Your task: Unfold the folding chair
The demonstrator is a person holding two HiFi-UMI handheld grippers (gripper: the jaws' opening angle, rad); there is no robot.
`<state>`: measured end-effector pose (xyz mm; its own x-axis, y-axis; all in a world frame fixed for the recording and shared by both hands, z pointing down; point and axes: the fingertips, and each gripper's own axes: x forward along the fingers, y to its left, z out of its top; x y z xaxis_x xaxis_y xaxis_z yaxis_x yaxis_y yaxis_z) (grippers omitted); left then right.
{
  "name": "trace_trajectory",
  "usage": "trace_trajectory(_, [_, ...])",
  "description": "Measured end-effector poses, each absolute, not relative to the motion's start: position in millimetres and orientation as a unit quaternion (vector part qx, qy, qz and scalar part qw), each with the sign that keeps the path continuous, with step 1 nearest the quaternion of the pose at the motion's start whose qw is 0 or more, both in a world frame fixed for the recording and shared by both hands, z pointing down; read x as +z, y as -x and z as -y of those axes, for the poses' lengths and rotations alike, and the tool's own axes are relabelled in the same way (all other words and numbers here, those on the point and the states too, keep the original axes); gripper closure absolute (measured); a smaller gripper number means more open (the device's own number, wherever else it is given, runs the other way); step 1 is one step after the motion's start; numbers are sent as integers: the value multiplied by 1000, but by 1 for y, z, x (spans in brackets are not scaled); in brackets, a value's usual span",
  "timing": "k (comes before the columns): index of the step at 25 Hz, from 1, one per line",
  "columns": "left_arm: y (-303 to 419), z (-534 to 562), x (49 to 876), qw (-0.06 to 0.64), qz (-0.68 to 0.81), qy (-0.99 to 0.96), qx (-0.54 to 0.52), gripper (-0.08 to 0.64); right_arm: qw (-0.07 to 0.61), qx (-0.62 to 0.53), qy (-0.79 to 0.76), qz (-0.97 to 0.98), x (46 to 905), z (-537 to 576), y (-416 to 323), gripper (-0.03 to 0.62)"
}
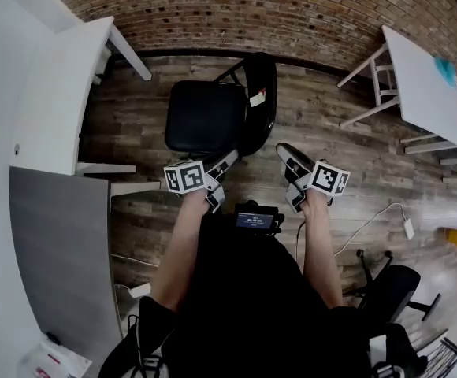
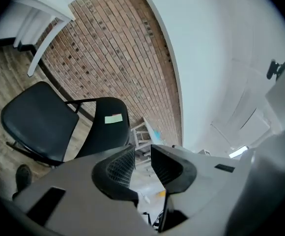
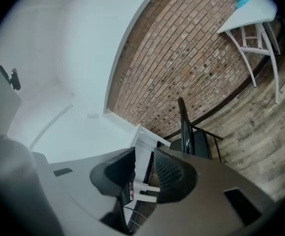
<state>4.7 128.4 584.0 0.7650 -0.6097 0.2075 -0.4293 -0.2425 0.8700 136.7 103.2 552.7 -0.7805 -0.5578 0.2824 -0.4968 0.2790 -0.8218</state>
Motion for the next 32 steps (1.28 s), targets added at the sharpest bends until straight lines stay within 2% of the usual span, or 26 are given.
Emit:
trace_trajectory(6, [16, -168, 560, 495, 377, -779, -78, 449, 34, -514, 282, -810, 546, -136, -115, 466])
trace_trajectory(15, [22, -197, 513, 453, 352, -817, -62, 454, 30, -471, 243, -847, 500, -185, -74, 467])
trace_trajectory(24, [16, -257, 497, 451, 272, -847, -69, 457, 27, -460, 285, -840, 478, -270, -66, 471])
trace_trajectory(32, [4, -258, 486, 457, 196, -862, -98, 474, 25, -459, 342, -820, 473, -279, -71, 483])
